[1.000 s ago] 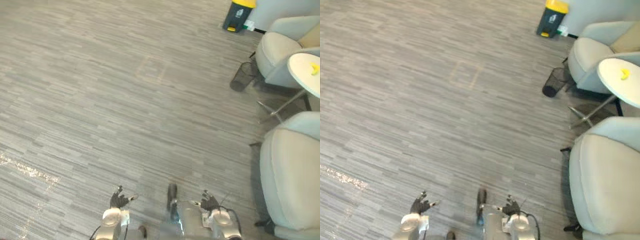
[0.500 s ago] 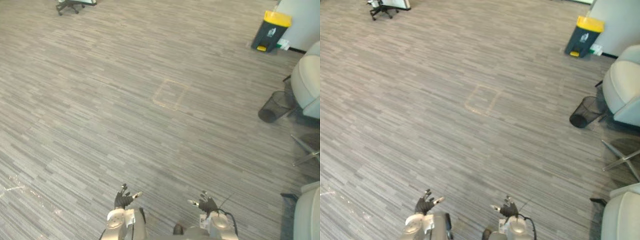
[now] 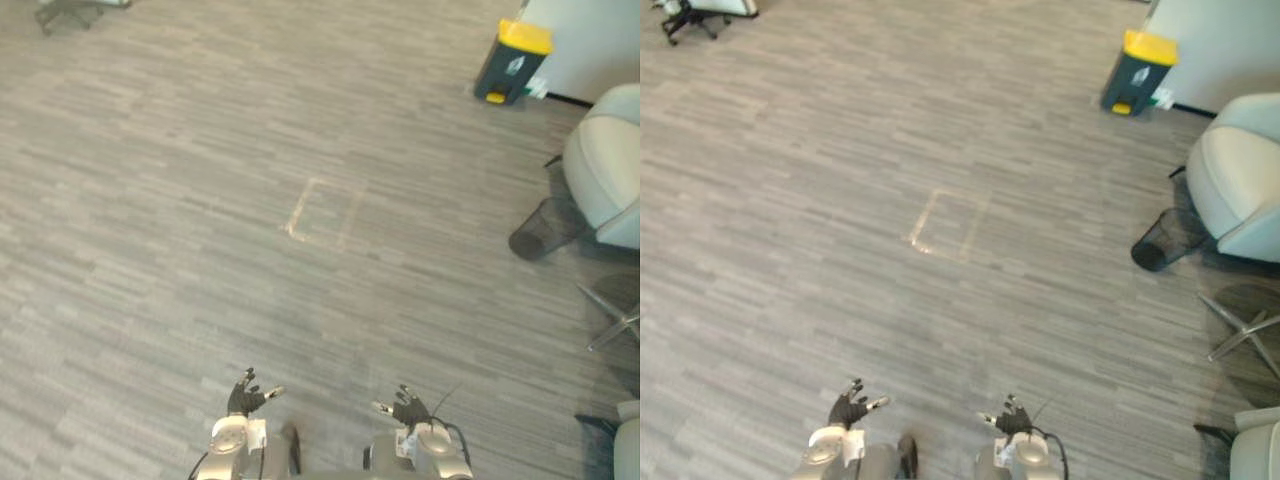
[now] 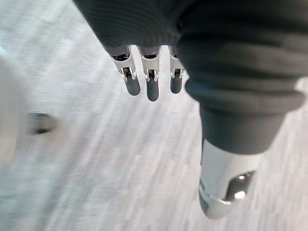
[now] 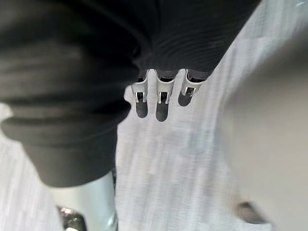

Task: Organize the slippers on the shoe rack

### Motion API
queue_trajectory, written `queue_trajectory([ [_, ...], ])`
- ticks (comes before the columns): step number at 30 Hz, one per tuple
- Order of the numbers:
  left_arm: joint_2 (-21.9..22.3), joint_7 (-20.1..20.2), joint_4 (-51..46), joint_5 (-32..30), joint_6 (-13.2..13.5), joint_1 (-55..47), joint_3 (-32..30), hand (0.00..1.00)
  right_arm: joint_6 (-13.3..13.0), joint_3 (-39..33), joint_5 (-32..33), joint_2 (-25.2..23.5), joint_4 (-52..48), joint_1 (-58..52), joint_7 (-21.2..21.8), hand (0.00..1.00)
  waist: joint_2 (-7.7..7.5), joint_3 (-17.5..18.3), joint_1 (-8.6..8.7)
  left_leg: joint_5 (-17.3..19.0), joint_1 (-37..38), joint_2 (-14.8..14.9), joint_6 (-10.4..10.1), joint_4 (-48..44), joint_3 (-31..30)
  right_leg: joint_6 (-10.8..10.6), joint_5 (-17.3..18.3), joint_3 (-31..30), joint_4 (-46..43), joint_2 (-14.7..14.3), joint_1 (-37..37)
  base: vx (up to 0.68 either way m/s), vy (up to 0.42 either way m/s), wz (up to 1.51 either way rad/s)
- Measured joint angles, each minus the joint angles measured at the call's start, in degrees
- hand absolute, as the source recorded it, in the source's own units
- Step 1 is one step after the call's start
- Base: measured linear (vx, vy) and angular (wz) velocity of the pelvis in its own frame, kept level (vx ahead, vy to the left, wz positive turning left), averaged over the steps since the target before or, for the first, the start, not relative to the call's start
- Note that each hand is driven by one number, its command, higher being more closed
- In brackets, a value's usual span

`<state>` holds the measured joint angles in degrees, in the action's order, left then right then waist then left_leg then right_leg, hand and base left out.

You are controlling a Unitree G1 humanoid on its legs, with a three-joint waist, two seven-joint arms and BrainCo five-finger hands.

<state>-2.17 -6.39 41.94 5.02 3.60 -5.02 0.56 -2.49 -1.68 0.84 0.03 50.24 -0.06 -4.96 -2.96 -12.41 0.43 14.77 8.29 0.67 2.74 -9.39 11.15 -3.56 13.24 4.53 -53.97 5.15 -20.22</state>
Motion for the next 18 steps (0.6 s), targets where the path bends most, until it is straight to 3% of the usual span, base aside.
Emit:
queue_trajectory([
  [1,0.1,0.0,0.0,0.0,0.0,0.2,0.1,0.00,-0.4,-0.1,-0.5,0.3,0.0,0.0,0.0,0.00,0.08,-0.1,0.69,0.7,2.8,0.9,0.0,1.1,-0.6,0.6,-0.4,1.8,11.9,-1.8,-1.1,0.52,-0.069,0.32],
  [2,0.1,0.0,0.1,0.0,0.0,0.3,0.2,0.00,-0.4,-0.1,-0.7,0.3,0.0,-0.1,-0.1,0.00,-0.04,0.0,0.79,0.7,3.6,1.0,0.1,1.6,-0.9,0.8,-1.3,1.9,17.1,-2.4,-1.2,0.54,-0.104,0.40],
  [3,0.0,0.1,0.2,0.0,0.0,0.9,0.4,0.00,-0.4,-0.2,-0.8,0.6,0.1,0.0,-0.1,0.00,-0.40,0.1,0.98,0.8,4.8,1.0,0.1,2.8,-1.3,0.9,-4.9,1.7,28.7,-2.9,-0.8,0.56,-0.144,0.61],
  [4,0.0,0.1,0.3,0.0,0.1,1.1,0.6,0.00,-0.2,-0.4,-0.8,0.8,0.5,-0.5,-0.1,0.00,-1.11,0.3,1.13,1.5,7.1,0.2,-1.1,4.6,-3.0,0.5,-11.0,1.1,41.4,-2.7,-0.4,0.71,-0.192,0.84],
  [5,0.4,0.1,1.0,-0.2,0.2,1.8,0.6,0.00,0.1,-0.4,-0.9,1.9,0.8,-0.8,-0.1,0.00,-0.78,0.5,2.32,2.7,9.5,0.6,-2.7,5.3,-5.6,3.7,-19.6,0.8,41.0,-3.2,0.4,0.62,-0.168,0.69],
  [6,0.9,0.1,2.3,-0.3,0.2,2.1,0.5,0.00,0.4,-0.5,-0.9,2.5,0.9,-0.4,0.0,0.00,1.40,0.7,2.13,2.6,9.8,2.2,-2.8,4.9,-6.9,4.8,-17.7,0.9,38.4,-4.3,-0.2,0.74,-0.212,0.38],
  [7,1.0,0.3,2.9,-0.4,0.2,2.1,0.6,0.00,0.4,-1.5,-0.9,2.7,0.6,0.0,-0.1,0.00,2.80,0.8,2.30,1.5,9.3,3.6,-4.5,2.0,-8.2,6.1,-15.0,2.1,34.6,-4.7,-0.6,0.48,-0.143,0.09],
  [8,1.2,0.3,3.0,-0.4,0.2,2.1,0.6,0.00,0.4,-2.0,-0.9,2.6,0.6,0.0,0.0,0.00,3.08,0.9,2.40,1.2,8.8,3.8,-5.0,0.4,-8.8,6.5,-13.8,2.5,33.4,-4.7,-0.5,0.69,-0.232,0.18],
  [9,1.4,0.3,3.0,-0.5,0.1,2.0,0.5,0.00,0.4,-3.2,-0.9,2.4,0.2,-0.3,-0.1,0.00,3.79,0.9,2.90,0.1,6.7,4.6,-6.9,-7.3,-10.2,7.0,-10.4,3.7,32.0,-5.2,1.4,0.33,-0.118,0.20],
  [10,1.4,0.4,2.9,-0.5,0.1,2.0,0.3,0.00,0.4,-3.2,-0.8,2.4,-0.1,-0.6,-0.1,0.00,3.97,0.8,2.91,-0.7,5.3,5.2,-8.3,-11.9,-10.3,7.2,-9.4,4.2,32.1,-5.5,2.8,0.67,-0.230,0.28],
  [11,1.9,0.4,2.2,-0.5,0.0,2.0,-0.7,0.00,0.6,-2.6,-0.8,2.4,-1.3,-1.4,-0.2,0.00,4.37,0.6,2.83,-5.5,0.4,6.9,-12.1,-26.1,-10.1,7.7,-7.6,4.4,33.5,-6.5,6.9,0.54,-0.142,0.03],
  [12,2.5,0.4,0.7,-0.5,0.1,0.9,-2.2,0.00,0.8,-1.8,-0.7,2.0,-3.0,-2.2,-0.2,0.00,4.83,0.4,2.13,-8.0,-5.8,10.0,-13.1,-41.2,-8.7,8.7,-5.9,3.8,36.0,-8.2,11.9,0.65,-0.154,-0.06],
  [13,2.6,0.4,0.3,-0.5,0.1,0.7,-2.5,0.00,0.8,-1.7,-0.7,1.9,-3.2,-2.3,-0.2,0.00,4.90,0.4,2.03,-6.8,-7.1,10.9,-12.6,-44.2,-7.9,8.9,-5.6,3.6,36.6,-8.5,13.1,0.52,-0.067,-0.38],
  [14,2.9,0.4,-0.7,-0.5,0.0,0.0,-3.0,0.00,0.8,-1.5,-0.7,0.5,-3.4,-2.5,-0.2,0.00,4.64,0.4,0.86,-3.2,-11.8,13.0,-10.7,-50.2,-4.5,9.5,-4.4,2.1,38.8,-9.2,17.7,0.50,-0.055,-0.47],
  [15,3.0,0.6,-0.9,-0.5,0.0,-0.4,-2.8,0.00,0.9,-1.4,-0.7,-0.1,-3.4,-2.6,-0.2,0.00,4.09,0.5,0.21,-1.7,-14.2,13.2,-9.6,-50.1,-2.5,9.4,-3.9,0.7,40.5,-9.1,20.2,0.59,-0.034,-0.74],
  [17,3.3,0.9,-0.9,-0.5,0.0,-1.4,-3.0,0.00,0.9,-1.1,-0.6,-0.6,-2.8,-2.1,-0.2,0.00,3.68,0.7,-0.94,1.3,-20.3,11.9,-7.3,-40.2,-0.2,8.7,-3.9,-3.0,44.5,-7.9,25.8,0.59,0.084,-0.87],
  [18,3.3,1.0,-1.0,-0.4,0.0,-1.6,-3.1,0.00,0.9,-1.1,-0.6,-1.1,-2.2,-1.8,-0.2,0.00,3.49,0.5,-1.27,1.5,-21.6,10.6,-7.5,-33.2,-0.5,8.4,-3.8,-4.3,45.5,-7.0,27.3,0.40,0.119,-0.64],
])
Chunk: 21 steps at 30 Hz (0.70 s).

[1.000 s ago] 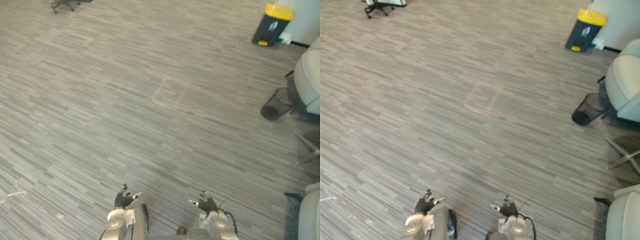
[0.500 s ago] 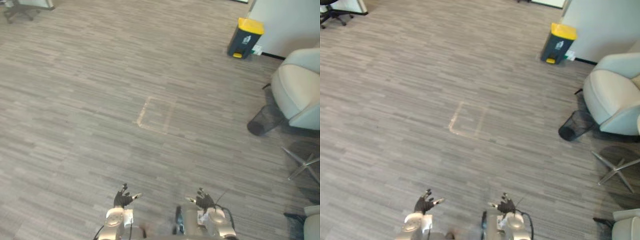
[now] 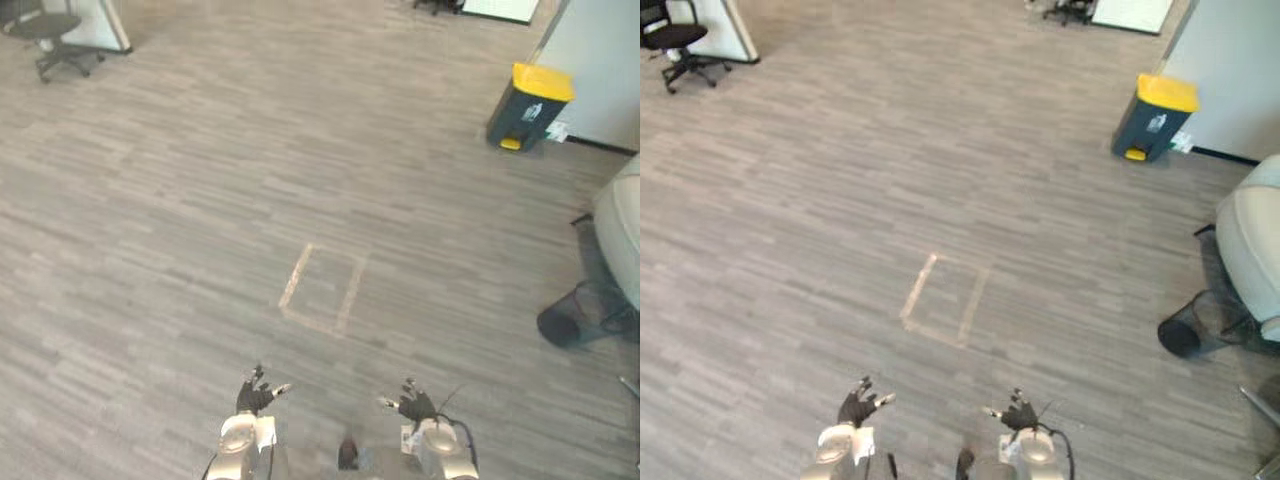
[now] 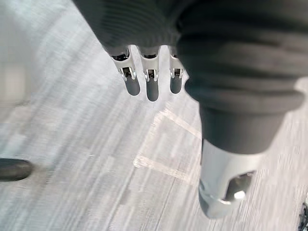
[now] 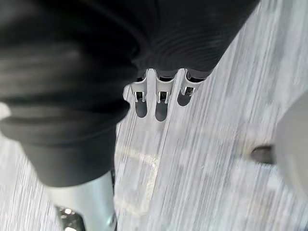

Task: Organize the slippers on the shoe rack

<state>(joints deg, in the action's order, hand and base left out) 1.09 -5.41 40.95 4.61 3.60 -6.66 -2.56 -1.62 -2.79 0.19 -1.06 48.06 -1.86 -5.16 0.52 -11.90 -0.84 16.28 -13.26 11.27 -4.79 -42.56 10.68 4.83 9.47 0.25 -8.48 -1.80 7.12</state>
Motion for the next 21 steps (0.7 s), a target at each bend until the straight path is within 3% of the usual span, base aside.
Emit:
queue_trajectory([
  [1,0.0,0.0,-0.1,0.0,0.0,0.0,-0.1,0.00,0.0,-0.1,0.0,0.0,0.3,0.1,0.0,0.00,-0.07,0.0,0.00,-0.1,-0.6,-0.6,0.0,2.7,-0.5,-0.1,0.1,-0.4,0.4,0.4,0.5,0.38,0.166,-0.56],
  [2,-0.1,0.0,-0.2,0.0,0.0,0.3,-0.4,0.00,0.1,-0.8,0.0,0.0,0.9,0.4,-0.1,0.00,-0.56,-0.3,-0.23,-2.4,-1.3,-3.4,-0.3,14.5,-3.0,-1.6,0.9,-1.6,1.2,2.2,2.0,0.37,0.200,-0.60],
  [3,0.1,0.0,0.1,0.0,0.0,0.1,-0.2,0.00,0.0,-1.3,0.0,0.8,1.5,0.2,-0.4,0.00,0.36,0.1,-0.28,-10.1,-1.5,-5.0,-1.3,28.7,-7.3,-3.4,2.0,-2.9,2.6,3.3,3.8,0.57,0.351,-0.77],
  [4,0.2,0.0,0.7,0.0,0.0,0.1,-0.2,0.00,0.0,-1.3,-0.1,1.3,2.5,0.2,-0.5,0.00,0.92,0.2,-0.65,-16.0,-0.8,-5.0,-2.4,30.1,-7.9,-4.8,3.0,-4.3,3.3,3.5,4.9,0.47,0.328,-0.61],
  [5,0.1,0.0,1.0,0.0,0.0,0.0,-0.2,0.00,0.1,-1.3,-0.1,1.5,3.1,0.2,-0.5,0.00,1.33,0.4,-0.85,-18.9,-0.2,-5.5,-0.9,30.3,-7.8,-5.2,3.2,-4.9,3.4,3.8,5.4,0.45,0.348,-0.33],
  [7,-2.0,-0.6,2.1,0.0,0.0,2.0,0.2,0.00,0.3,-1.2,-0.1,0.6,4.8,-0.1,-0.5,0.00,-1.88,0.8,-0.89,-14.7,0.1,-8.7,1.8,28.6,-6.2,-5.7,2.9,-5.3,-0.1,7.2,4.4,0.41,0.276,-0.08],
  [9,-2.5,-0.6,3.2,0.0,0.0,2.2,0.3,0.00,0.3,-1.4,-0.1,0.7,4.7,-0.3,-0.5,0.00,-2.31,1.0,-0.91,-12.6,0.5,-9.4,3.2,26.5,-5.6,-5.7,2.9,-5.9,-4.6,7.9,3.3,0.44,0.239,-0.08],
  [10,-2.5,-0.7,3.5,0.0,0.0,2.0,1.6,0.00,0.2,-1.6,-0.1,0.9,4.8,-0.6,-0.5,0.00,-2.88,1.3,-0.74,-8.8,2.9,-10.5,4.3,25.4,-4.5,-8.0,2.2,-7.6,-16.9,8.3,-1.1,0.47,0.243,-0.21],
  [11,-2.8,-0.6,3.6,0.0,-0.1,1.7,2.0,0.00,0.0,-1.6,-0.1,0.9,4.8,-0.5,-0.5,0.00,-3.24,1.4,-0.73,-7.7,4.8,-11.1,4.5,25.9,-3.7,-11.4,0.3,-8.1,-25.2,8.8,-4.4,0.38,0.188,-0.25],
  [12,-3.0,-0.6,3.7,0.0,-0.1,1.4,2.1,0.00,-0.1,-1.6,-0.1,0.8,4.8,-0.5,-0.4,0.00,-3.41,1.3,-0.69,-7.4,5.8,-11.2,4.8,26.3,-3.1,-13.2,-0.8,-8.5,-29.2,9.0,-6.0,0.39,0.148,-0.27],
  [13,-4.0,-0.7,4.4,0.0,-0.2,1.4,2.7,0.00,-0.2,-1.5,-0.1,0.6,4.5,-0.1,-0.2,0.00,-3.49,0.9,-0.18,-5.6,10.5,-11.9,5.7,26.9,-1.9,-15.2,-2.3,-7.8,-44.8,9.4,-12.5,0.39,0.134,-0.23],
  [14,-4.2,-0.7,4.8,0.0,-0.2,1.4,2.7,0.00,-0.3,-1.5,-0.1,0.7,4.4,0.0,-0.1,0.00,-3.53,0.9,0.19,-5.3,12.0,-12.0,5.9,27.7,-1.6,-14.2,-1.6,-6.5,-47.2,9.8,-13.9,0.49,0.128,-0.28],
  [15,-4.6,-0.8,5.0,0.0,-0.2,1.3,3.0,0.00,-0.6,-1.5,-0.1,0.7,4.2,0.2,0.1,0.00,-3.58,1.0,0.63,-4.8,16.1,-12.0,6.2,30.3,-1.3,-11.0,0.4,-2.2,-50.9,10.2,-17.5,0.33,0.057,-0.13],
  [17,-4.5,-0.9,5.0,0.0,-0.2,1.6,3.1,0.00,-0.7,-1.5,-0.2,0.8,3.6,0.6,0.1,0.00,-3.34,0.8,0.92,-4.7,20.6,-11.4,6.4,33.6,-0.7,-8.9,3.6,2.0,-49.5,9.3,-21.2,0.42,0.015,-0.14],
  [19,-4.3,-0.8,5.0,0.0,-0.2,1.9,3.7,0.00,-0.7,-1.5,-0.2,0.9,2.8,0.8,0.1,0.00,-2.84,0.5,1.65,-4.5,23.8,-10.1,6.5,35.7,-0.1,-7.9,5.2,6.5,-41.0,7.7,-23.8,0.44,-0.042,-0.04],
  [21,-4.2,-0.7,5.0,0.0,-0.2,2.3,3.7,0.00,-0.7,-1.5,-0.2,1.2,2.4,1.3,0.0,0.00,-2.52,0.3,2.32,-4.2,26.7,-8.9,6.0,37.8,0.9,-6.3,3.2,12.2,-25.8,6.8,-25.4,0.45,-0.079,0.01],
])
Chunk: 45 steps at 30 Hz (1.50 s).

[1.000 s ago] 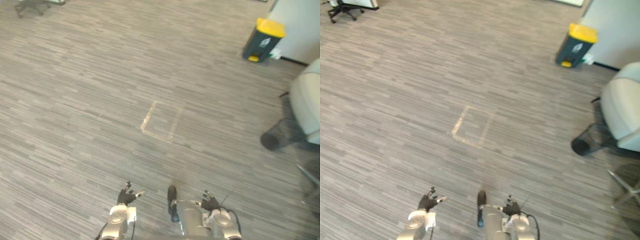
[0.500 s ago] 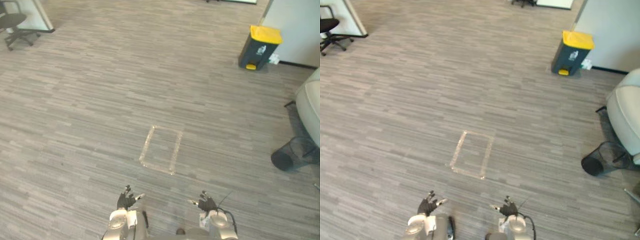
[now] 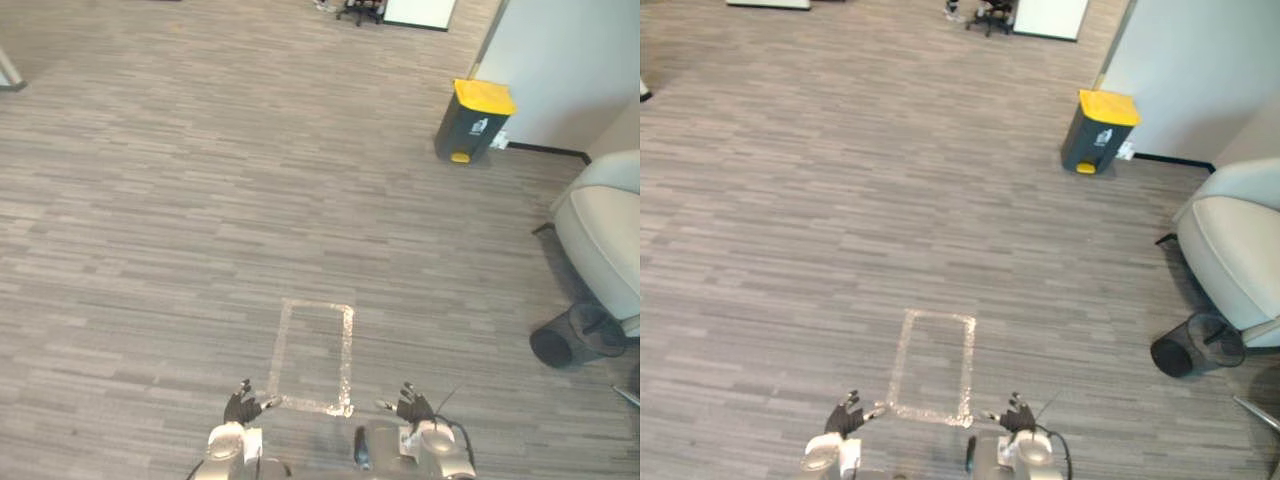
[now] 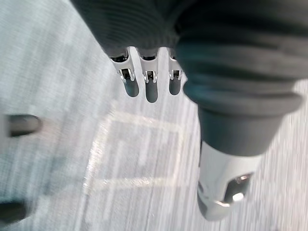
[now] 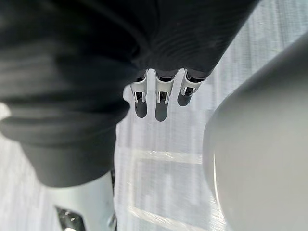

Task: Organize the slippers on the shoe rack

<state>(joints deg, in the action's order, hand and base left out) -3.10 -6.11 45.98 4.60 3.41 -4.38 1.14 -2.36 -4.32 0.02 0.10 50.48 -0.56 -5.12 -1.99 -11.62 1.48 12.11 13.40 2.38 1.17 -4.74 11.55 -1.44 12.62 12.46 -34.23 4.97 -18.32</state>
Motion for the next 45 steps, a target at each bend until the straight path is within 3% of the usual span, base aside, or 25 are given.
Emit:
queue_trajectory([
  [1,-0.2,0.0,0.0,0.0,0.1,0.2,0.0,0.00,0.1,0.0,0.0,0.0,0.5,0.2,0.0,0.00,-0.28,0.1,0.01,0.7,1.9,0.0,-1.1,1.5,0.7,0.5,-5.0,2.8,12.0,-0.7,0.4,0.56,-0.126,-0.09],
  [2,-0.6,0.2,0.1,0.0,0.1,0.0,0.0,0.00,0.2,0.1,0.0,0.0,1.0,-0.2,0.0,0.00,-1.51,0.3,-0.03,2.2,4.0,-1.7,-2.8,2.7,0.3,2.8,-14.1,2.0,19.3,-0.8,0.6,0.67,-0.158,-0.20],
  [3,0.2,0.1,1.2,0.0,-0.1,0.7,0.0,0.00,0.1,0.0,-0.1,1.2,1.1,0.5,0.1,0.00,-0.03,0.0,0.20,3.4,5.6,-0.7,-3.2,2.7,0.3,5.8,-15.3,1.4,17.0,-2.2,0.4,0.46,-0.119,-0.31],
  [5,1.0,0.2,1.3,-0.3,0.0,0.5,0.0,0.00,0.3,-0.1,-0.1,2.0,1.1,0.7,0.0,0.00,2.21,0.2,0.32,3.3,5.4,1.0,-3.2,1.0,0.2,6.0,-12.2,1.4,15.4,-3.1,0.2,0.35,-0.114,-0.24],
  [7,2.3,0.2,1.4,-1.4,0.0,0.9,0.0,0.00,0.5,-2.4,0.0,2.3,0.3,0.4,-0.1,0.00,4.56,0.3,1.51,3.2,2.1,3.7,-3.5,-10.7,-1.2,6.8,-8.7,1.8,15.9,-5.8,2.9,0.49,-0.200,-0.12],
  [8,2.4,0.3,1.3,-1.8,0.0,0.9,-0.1,0.00,0.7,-2.3,-0.1,2.3,0.0,0.1,-0.1,0.00,4.63,0.3,1.62,2.5,0.1,5.0,-4.8,-17.1,-1.3,7.2,-8.5,1.7,17.1,-6.8,4.9,0.54,-0.184,-0.20],
  [9,2.8,0.5,0.2,-2.3,-0.1,0.7,-0.2,0.00,0.8,-1.7,0.0,2.1,-1.5,-1.2,-0.1,0.00,4.67,0.3,1.56,-1.5,-4.9,7.8,-8.9,-32.1,-1.9,8.1,-7.8,0.6,20.1,-8.5,9.3,0.45,-0.111,-0.23],
  [11,3.7,1.1,-1.9,-2.3,0.0,0.2,-1.4,0.00,0.8,0.0,0.1,1.9,-2.7,-2.2,-0.3,0.00,4.47,0.3,1.32,-0.1,-11.3,11.2,-9.5,-47.6,-1.5,9.2,-6.4,-1.7,22.4,-10.6,14.5,0.44,-0.059,-0.55],
  [12,4.0,1.2,-2.5,-2.3,0.0,0.1,-1.5,0.00,0.8,0.5,0.1,1.5,-2.7,-2.4,-0.3,0.00,4.11,0.4,0.89,1.2,-13.6,12.3,-8.7,-50.2,-0.2,9.5,-6.1,-3.2,23.4,-11.0,16.5,0.52,-0.059,-0.94],
  [14,4.3,1.4,-2.6,-2.3,0.0,-0.4,-1.5,0.00,0.9,0.4,0.1,0.3,-2.7,-2.8,-0.3,0.00,3.28,1.0,0.23,3.4,-16.3,12.5,-6.9,-47.7,1.5,9.3,-6.2,-6.5,24.8,-11.1,19.5,0.42,-0.013,-1.01],
  [15,4.5,1.4,-2.6,-2.2,0.0,-0.4,-1.8,0.00,0.9,0.3,0.1,-0.2,-2.4,-2.8,-0.4,0.00,2.90,1.2,-0.87,4.9,-18.1,11.9,-6.5,-41.1,1.7,8.9,-6.2,-10.4,25.6,-10.9,21.1,0.39,0.086,-1.43],
  [18,4.6,1.3,-2.5,-2.2,0.0,-0.7,-1.8,0.00,1.1,-0.2,0.1,-1.3,-2.4,-2.7,-0.6,0.00,2.50,0.9,-1.55,5.4,-19.6,7.6,-7.2,-25.1,-5.7,6.8,-5.1,-16.8,25.1,-9.2,22.7,0.30,0.152,-1.19],
  [19,5.0,1.3,-2.4,-2.2,0.0,-0.7,-1.8,0.00,1.1,-0.3,0.1,-1.2,-2.3,-2.8,-0.6,0.00,1.99,0.6,-1.50,4.5,-20.2,5.2,-7.6,-19.0,-11.8,5.3,-4.3,-19.2,24.6,-8.1,23.1,0.35,0.313,-1.34],
  [20,5.6,1.3,-2.1,-2.2,0.0,-0.7,-1.7,0.00,1.1,-0.9,0.1,-1.0,-2.3,-2.9,-0.6,0.00,2.63,0.9,-1.50,2.0,-20.9,3.5,-7.7,-13.8,-18.1,3.7,-3.3,-21.6,24.2,-7.3,23.5,0.33,0.340,-1.20],
  [22,5.8,1.4,-1.3,-2.1,0.1,-0.9,-1.0,0.00,1.1,-1.6,0.1,-0.6,-2.3,-3.3,-0.6,0.00,4.19,1.7,-1.51,-1.8,-20.9,3.3,-8.3,-9.6,-22.9,1.8,-2.0,-24.3,23.5,-7.8,23.1,0.21,0.323,-0.96],
  [23,5.9,1.4,0.0,-2.1,0.1,-0.8,-1.1,0.00,1.0,-1.7,0.1,0.2,-1.6,-3.1,-0.5,0.00,5.51,2.0,-1.68,-6.2,-20.8,3.8,-9.6,-11.1,-22.2,0.4,-0.9,-26.2,22.9,-8.1,23.5,0.20,0.421,-1.13],
  [26,2.1,1.3,0.7,-2.1,0.1,-1.4,-1.3,0.00,1.1,-1.5,0.0,-2.5,-1.3,-4.4,-0.4,0.00,-0.04,4.0,-1.94,-4.8,-18.0,-0.1,-6.5,-8.1,-14.5,-2.3,0.2,-30.2,21.5,-2.4,21.9,0.17,0.366,-0.91],
  [28,1.9,1.3,0.8,-2.1,0.1,-1.5,-1.2,0.00,1.2,-1.2,0.0,-2.8,-1.2,-4.6,-0.3,0.00,-0.79,4.3,-1.95,-4.4,-16.4,-0.6,-5.2,-6.9,-11.5,-3.7,-0.5,-30.9,20.7,-1.5,21.0,0.10,0.198,-0.89],
  [31,2.4,1.3,0.9,-2.1,0.1,-1.5,-1.2,0.00,1.2,-1.1,0.0,-2.8,-1.2,-4.2,0.1,0.00,-0.52,3.7,-2.14,-4.4,-12.3,-0.1,-3.9,-4.7,-4.2,-4.7,-1.2,-28.6,14.5,-1.4,17.0,0.06,0.137,-1.17],
  [33,2.0,1.3,2.5,-2.1,0.2,-1.3,-1.2,0.00,0.8,0.1,-0.1,-2.5,0.4,-2.6,0.3,0.00,0.01,3.5,-1.90,-4.7,-9.4,-0.1,-3.4,-2.0,2.4,-4.6,-1.7,-14.0,12.7,1.8,14.1,0.01,0.106,-1.34],
  [34,2.0,1.3,2.8,-2.1,0.2,-1.1,-1.2,0.00,0.8,0.2,-0.1,-2.5,0.6,-2.3,0.3,0.00,0.06,3.4,-1.80,-4.7,-9.1,-0.1,-3.3,-1.8,3.0,-4.2,-1.8,-11.3,13.2,2.3,14.0,0.04,0.059,-0.89],
  [36,1.9,1.3,4.8,-2.0,0.2,0.9,-1.1,0.00,0.5,0.1,-0.1,-1.8,1.8,-1.2,0.3,0.00,0.31,3.2,-1.19,-4.7,-9.2,0.1,-3.3,-1.4,4.4,-1.3,-3.2,0.8,16.5,3.8,14.0,0.07,0.004,-0.48],
  [37,1.9,1.3,5.5,-2.0,0.2,1.8,-0.7,0.00,0.2,0.1,-0.1,-0.8,2.6,-0.3,0.3,0.00,1.27,2.7,-0.82,-4.7,-9.1,0.4,-3.3,-1.4,4.3,-0.6,-3.7,2.5,18.1,3.4,14.4,0.03,-0.027,-0.20],
  [41,2.2,1.5,6.3,-1.8,0.3,1.5,0.5,0.00,0.1,-0.1,-0.1,1.8,4.8,0.0,0.2,0.00,3.33,2.7,-0.98,-4.9,-8.1,1.6,-3.7,-1.4,3.5,-0.1,-7.0,1.9,26.1,0.5,18.8,0.04,-0.033,-0.08],
  [45,1.1,1.6,6.3,-2.2,0.6,1.0,-1.0,0.00,0.1,0.0,-0.1,2.3,6.0,0.1,0.1,0.00,3.00,2.0,-1.86,-1.4,-11.4,5.6,-7.2,-13.6,5.5,0.9,-8.5,-3.4,31.0,-2.4,20.6,0.02,-0.072,-0.67],
])
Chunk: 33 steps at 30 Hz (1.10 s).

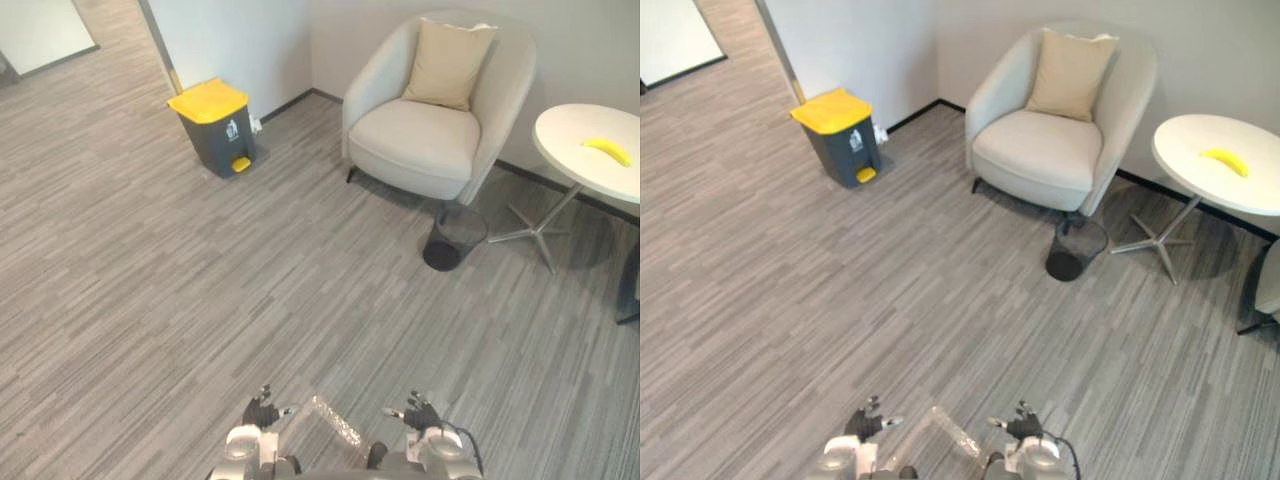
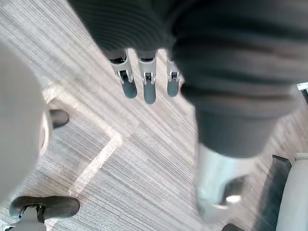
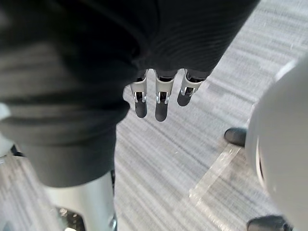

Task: Organize the slippers on the shoe rack

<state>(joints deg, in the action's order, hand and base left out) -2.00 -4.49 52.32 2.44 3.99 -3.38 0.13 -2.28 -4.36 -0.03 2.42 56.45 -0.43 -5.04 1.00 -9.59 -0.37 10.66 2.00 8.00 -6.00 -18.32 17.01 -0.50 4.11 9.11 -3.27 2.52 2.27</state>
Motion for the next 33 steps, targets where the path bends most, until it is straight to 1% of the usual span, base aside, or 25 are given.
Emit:
queue_trajectory([
  [1,0.0,0.1,-0.1,0.0,0.1,-0.1,-1.6,0.00,0.0,0.0,0.0,0.0,0.0,0.0,0.0,0.00,0.08,-0.2,-0.29,0.5,-1.9,1.8,-0.5,-6.8,-0.2,0.2,0.0,-3.1,-0.1,-1.0,0.0,0.02,-0.073,-1.58],
  [2,0.0,0.0,-0.3,0.1,0.2,-0.8,-2.8,0.00,0.0,0.1,0.1,0.4,-0.2,0.0,-0.1,0.00,0.53,-0.6,-0.69,0.1,-5.1,3.7,0.4,-17.0,-0.7,0.9,0.0,-7.5,-0.6,-2.2,0.0,0.03,-0.005,-1.53],
  [3,0.1,0.0,-0.5,0.1,0.3,-0.9,-3.0,0.00,0.0,0.1,0.1,0.2,-0.3,0.0,-0.1,0.00,0.53,-0.7,-1.02,1.1,-6.4,3.7,1.3,-19.0,-2.1,1.3,-0.1,-9.0,-0.6,-2.4,0.1,0.08,0.077,-1.58],
  [4,0.5,0.0,-0.7,0.1,0.3,-0.8,-3.1,0.00,0.1,-0.1,0.1,1.2,-0.4,-0.2,-0.3,0.00,1.24,-0.9,-1.08,3.5,-6.9,2.2,1.8,-17.8,-5.6,1.3,-0.1,-11.9,-0.6,-2.5,0.1,0.09,0.127,-1.41],
  [5,1.0,0.0,-1.1,0.2,0.4,-0.8,-2.9,0.00,0.2,-0.5,0.1,2.2,-0.3,-1.3,-0.5,0.00,1.45,-1.0,-1.09,4.9,-7.3,-0.3,2.2,-13.7,-9.1,1.4,-0.1,-14.9,-0.6,-2.3,-0.1,0.09,0.134,-1.30],
  [6,1.1,-0.1,-1.2,0.2,0.5,-0.8,-2.9,0.00,0.2,-1.1,0.3,2.3,-0.3,-1.8,-0.6,0.00,1.45,-1.0,-1.11,5.1,-7.3,-1.2,2.2,-11.9,-10.3,1.4,-0.1,-15.9,-0.7,-2.1,-0.2,0.07,0.158,-1.23],
  [7,1.2,-0.2,-1.3,0.7,0.7,-0.8,-2.9,0.00,0.2,-2.3,0.7,2.2,-0.6,-2.0,-0.6,0.00,1.53,-1.1,-1.15,5.0,-6.9,-2.9,2.1,-6.3,-14.2,1.1,-0.1,-18.1,-0.8,-2.0,-0.5,0.06,0.231,-1.19],
  [8,1.4,-0.3,-1.3,1.3,0.7,-0.9,-2.5,0.00,0.2,-2.4,0.7,2.6,-0.7,-2.4,-0.6,0.00,2.57,-0.5,-1.20,4.0,-5.6,-3.6,0.9,1.6,-19.3,0.0,-0.1,-19.8,-0.9,-2.9,-1.4,0.05,0.200,-1.21],
  [9,1.4,-0.3,-1.1,1.4,0.6,-1.0,-2.5,0.00,0.2,-2.4,0.6,2.6,-0.6,-2.6,-0.6,0.00,2.85,-0.5,-1.39,1.8,-5.3,-3.6,0.6,1.9,-19.5,-0.4,-0.3,-20.5,-0.8,-3.2,-1.2,0.07,0.208,-1.01],
  [10,1.1,-0.4,-1.1,1.8,0.6,-1.5,-2.2,0.00,0.2,-2.7,0.6,2.6,-0.7,-3.0,-0.6,0.00,3.12,-0.1,-1.48,1.7,-4.6,-4.3,1.6,2.7,-18.7,-1.5,-1.0,-21.2,0.1,-2.7,-0.2,0.19,0.174,-0.55],
  [11,0.2,-0.5,-1.0,2.0,0.6,-1.0,-1.5,0.00,0.1,-3.6,0.5,1.9,-1.0,-3.3,-0.6,0.00,1.29,0.1,-1.33,1.8,-3.6,-5.0,1.8,4.1,-17.4,-2.4,-1.3,-21.4,0.1,-1.6,-0.2,0.22,0.197,-0.38],
  [12,0.1,-0.5,-1.0,2.0,0.6,-1.0,-1.3,0.00,0.3,-3.8,0.5,1.7,-0.9,-3.3,-0.6,0.00,1.22,0.0,-1.34,1.8,-3.3,-5.2,1.9,4.5,-17.1,-2.5,-1.0,-21.6,-0.2,-1.4,-0.3,0.21,0.141,-0.23],
  [14,0.1,-0.4,-1.0,2.1,0.7,-0.9,-1.3,0.00,0.5,-4.2,0.2,1.0,-0.7,-3.8,-0.6,0.00,0.25,0.5,-1.67,1.4,-1.3,-5.8,2.5,6.5,-15.4,-3.0,0.5,-22.6,-1.2,-0.8,-0.5,0.21,0.101,-0.26],
  [15,0.1,-0.4,-0.8,2.1,0.7,-1.1,-1.3,0.00,0.6,-4.2,0.1,0.8,-0.6,-3.8,-0.5,0.00,-0.14,0.9,-1.67,1.0,-0.1,-6.1,3.2,7.3,-15.0,-3.3,1.1,-22.6,-1.6,-0.6,-0.5,0.30,0.110,-0.28],
  [16,0.3,-0.4,-0.5,2.1,0.6,-1.2,-1.2,0.00,0.6,-4.4,0.0,0.9,-0.6,-3.7,-0.6,0.00,-0.04,0.9,-1.67,1.0,0.9,-6.4,3.2,8.2,-14.3,-3.5,1.6,-22.6,-2.1,-0.5,-0.7,0.24,0.082,-0.35],
  [19,0.5,-0.4,-0.4,2.2,0.6,-0.6,-1.2,0.00,0.6,-4.4,0.0,1.1,-0.7,-3.0,-0.5,0.00,0.97,0.6,-1.84,0.9,2.3,-5.7,3.3,9.1,-10.5,-4.7,2.6,-21.6,-9.6,-1.5,-5.4,0.18,0.029,-0.62],
  [20,0.5,-0.4,-0.1,2.2,0.6,-0.7,-1.2,0.00,0.6,-4.4,0.0,1.1,-0.8,-2.8,-0.5,0.00,1.04,0.5,-1.83,0.9,2.6,-5.6,3.3,8.5,-9.4,-4.7,2.7,-19.8,-12.1,-1.5,-6.5,0.14,0.003,-0.71],
  [21,0.4,-0.4,0.3,2.2,0.6,-0.6,-1.2,0.00,0.6,-4.4,0.0,0.9,-0.9,-2.7,-0.5,0.00,0.84,0.5,-1.85,0.9,2.5,-5.7,3.3,5.5,-8.7,-4.7,2.7,-16.0,-14.8,-0.7,-7.2,0.11,0.015,-0.49],
  [22,0.1,-0.4,0.2,2.2,0.7,-0.3,-1.2,0.00,0.6,-4.5,0.0,0.5,-0.8,-2.4,-0.6,0.00,0.01,0.0,-1.86,0.9,0.9,-6.6,3.3,0.3,-8.9,-4.6,2.5,-12.6,-16.0,1.2,-6.7,0.05,0.004,-0.43],
  [23,0.4,-0.4,0.2,2.3,0.9,0.0,-1.1,0.00,0.6,-4.6,-0.1,0.6,-0.2,-2.4,-0.6,0.00,0.12,0.7,-1.65,-0.6,2.4,-7.6,4.6,9.7,-11.4,-4.6,2.6,-9.2,-15.7,2.4,-6.1,0.01,-0.004,-0.20],
  [24,0.6,-0.4,0.2,2.3,0.9,0.0,-1.1,0.00,0.6,-4.6,-0.1,0.9,-0.3,-2.5,-0.6,0.00,0.77,0.9,-1.39,-2.6,2.3,-7.2,4.7,11.4,-11.9,-4.6,2.6,-8.4,-15.3,2.2,-6.2,-0.04,0.025,-0.25],
  [25,0.5,-0.5,0.4,2.3,0.8,0.3,-0.9,0.00,0.6,-4.6,-0.1,1.4,0.1,-2.1,-0.6,0.00,0.94,1.5,-1.29,-1.9,2.4,-7.7,4.7,11.8,-11.9,-4.9,3.5,-7.5,-14.3,2.8,-6.1,0.01,0.067,-0.13],
  [26,0.3,-0.8,0.7,2.3,0.7,0.4,-1.0,0.00,0.6,-4.7,0.0,1.0,0.8,-1.9,-0.6,0.00,0.16,1.8,-1.52,-1.9,1.7,-8.8,4.7,11.6,-11.6,-4.6,3.5,-5.1,-10.2,4.0,-4.2,0.01,0.081,-0.13],
  [29,-1.3,-1.5,1.6,2.3,0.7,0.5,-1.0,0.00,0.6,-6.4,0.0,0.0,2.1,-2.0,-0.6,0.00,-1.22,1.8,-1.76,-1.9,1.5,-9.7,4.7,11.7,-11.5,-4.4,2.2,-3.8,-3.2,4.6,-1.5,0.02,0.044,-0.02],
  [33,-1.7,-1.8,3.0,2.4,0.6,0.4,-1.0,0.00,0.6,-7.7,0.2,-0.1,3.3,-2.3,-0.8,0.00,-1.49,1.9,-1.79,-1.9,1.5,-9.7,4.7,11.4,-12.7,-4.3,1.2,-2.8,0.0,4.3,0.9,0.01,-0.015,0.07],
])
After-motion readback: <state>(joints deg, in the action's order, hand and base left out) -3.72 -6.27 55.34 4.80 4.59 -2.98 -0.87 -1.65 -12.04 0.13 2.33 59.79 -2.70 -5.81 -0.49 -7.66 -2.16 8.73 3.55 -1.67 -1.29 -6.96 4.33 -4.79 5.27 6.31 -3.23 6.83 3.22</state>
